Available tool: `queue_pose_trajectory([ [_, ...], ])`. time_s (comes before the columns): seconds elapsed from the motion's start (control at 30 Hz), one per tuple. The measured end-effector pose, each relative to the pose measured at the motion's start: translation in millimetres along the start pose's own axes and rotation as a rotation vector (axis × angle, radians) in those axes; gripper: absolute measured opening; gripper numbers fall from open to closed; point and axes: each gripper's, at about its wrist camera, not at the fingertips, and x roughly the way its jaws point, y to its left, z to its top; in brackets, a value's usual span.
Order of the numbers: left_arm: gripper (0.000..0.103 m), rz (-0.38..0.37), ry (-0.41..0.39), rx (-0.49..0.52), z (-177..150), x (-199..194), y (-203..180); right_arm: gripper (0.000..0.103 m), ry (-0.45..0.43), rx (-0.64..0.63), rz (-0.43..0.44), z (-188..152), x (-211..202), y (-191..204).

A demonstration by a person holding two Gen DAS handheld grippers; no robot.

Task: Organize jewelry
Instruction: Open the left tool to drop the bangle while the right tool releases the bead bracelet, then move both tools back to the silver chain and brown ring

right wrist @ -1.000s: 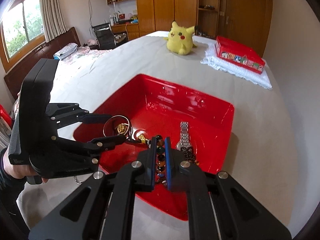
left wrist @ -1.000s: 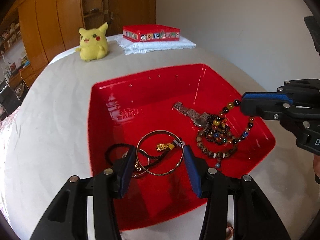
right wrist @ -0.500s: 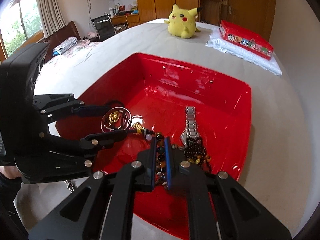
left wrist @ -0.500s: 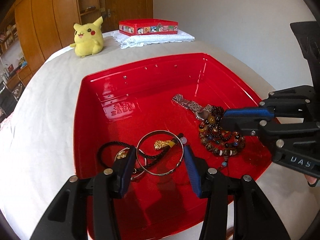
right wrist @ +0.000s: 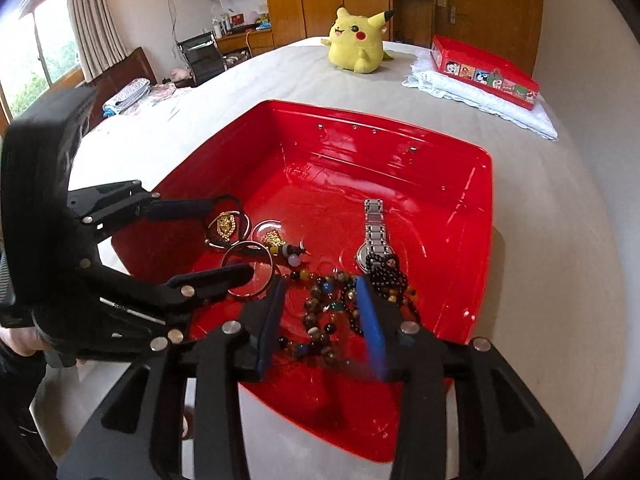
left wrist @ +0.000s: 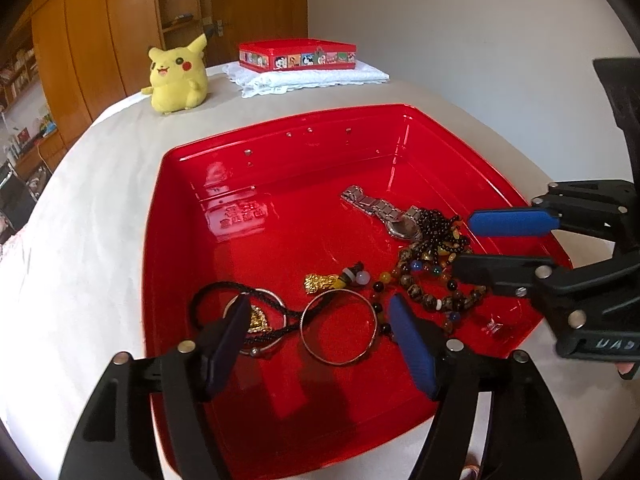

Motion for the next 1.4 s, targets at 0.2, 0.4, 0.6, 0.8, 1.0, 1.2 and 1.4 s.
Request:
queue_pose_trajectory([
  [0.2,0.073,0.012,-0.042,-0.007,-12,-33,9,0.038,-0.046,0.007,0.011,-9,-31,4],
  [0.4,0.078,0.037,-0.1,-0.033,-37,-86,23,0.043,-0.111,0.003,0.037,-29,-76,21],
  [0.6,0.079,0.061,-0.1,-0.048,-81,-123,29,0.048,-0.109,-0.013,0.042,-65,-95,44],
  [0.8,0.079,0.046,-0.063,-0.074,-125,-129,24,0.049,-0.066,-0.004,0.065,-100,-91,65],
  [1.0,0.079,0.015,-0.023,-0.074,-147,-117,15,0.05,-0.019,-0.012,0.084,-125,-79,85],
  [1.2,0.079,-0.006,-0.008,-0.101,-154,-106,21,0.051,0.01,-0.007,0.115,-129,-63,93],
  [1.4,0.079,-0.025,-0.002,-0.124,-156,-99,27,0.052,0.015,-0.004,0.126,-128,-49,93],
])
